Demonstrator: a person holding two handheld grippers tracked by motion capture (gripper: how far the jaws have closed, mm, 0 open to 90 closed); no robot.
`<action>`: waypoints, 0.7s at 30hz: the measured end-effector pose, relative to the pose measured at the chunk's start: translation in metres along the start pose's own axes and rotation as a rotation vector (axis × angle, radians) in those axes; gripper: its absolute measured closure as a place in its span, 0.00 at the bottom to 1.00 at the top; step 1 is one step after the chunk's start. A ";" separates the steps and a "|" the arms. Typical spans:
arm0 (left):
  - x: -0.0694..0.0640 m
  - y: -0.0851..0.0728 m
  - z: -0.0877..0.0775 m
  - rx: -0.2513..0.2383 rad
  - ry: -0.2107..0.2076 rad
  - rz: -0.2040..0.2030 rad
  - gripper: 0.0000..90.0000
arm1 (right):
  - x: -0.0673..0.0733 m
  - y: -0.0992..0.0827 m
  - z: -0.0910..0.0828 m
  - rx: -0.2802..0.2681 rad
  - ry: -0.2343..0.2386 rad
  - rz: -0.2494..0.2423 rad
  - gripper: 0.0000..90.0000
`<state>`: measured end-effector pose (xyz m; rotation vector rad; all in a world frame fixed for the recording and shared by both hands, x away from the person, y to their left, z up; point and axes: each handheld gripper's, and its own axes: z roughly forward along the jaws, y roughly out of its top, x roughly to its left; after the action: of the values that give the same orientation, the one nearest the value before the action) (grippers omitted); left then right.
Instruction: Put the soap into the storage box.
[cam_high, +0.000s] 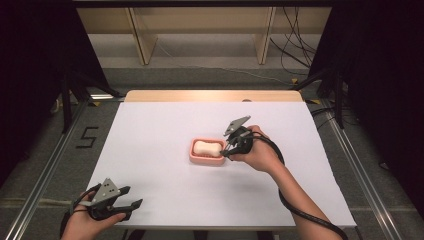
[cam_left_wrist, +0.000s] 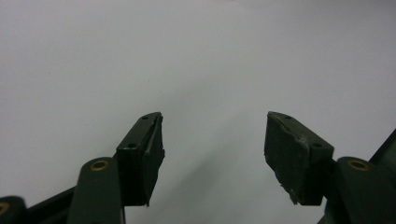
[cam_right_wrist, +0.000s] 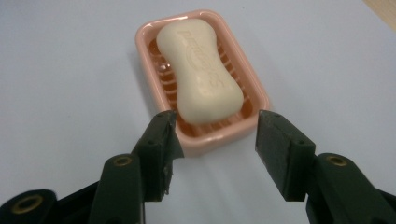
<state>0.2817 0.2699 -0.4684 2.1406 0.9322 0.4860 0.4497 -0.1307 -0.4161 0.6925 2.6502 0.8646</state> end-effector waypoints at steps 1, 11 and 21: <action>0.001 0.000 0.000 -0.002 0.001 0.015 0.41 | -0.001 -0.004 -0.003 -0.008 0.009 0.003 0.54; 0.000 0.000 0.000 -0.004 0.004 0.006 0.41 | -0.008 -0.043 -0.027 -0.024 -0.030 0.133 0.53; 0.001 0.001 0.001 -0.019 0.013 0.016 0.41 | -0.016 -0.078 -0.042 -0.044 -0.048 0.187 0.53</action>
<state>0.2830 0.2699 -0.4683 2.1317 0.9146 0.5155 0.4196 -0.2143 -0.4291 0.9490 2.5465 0.9396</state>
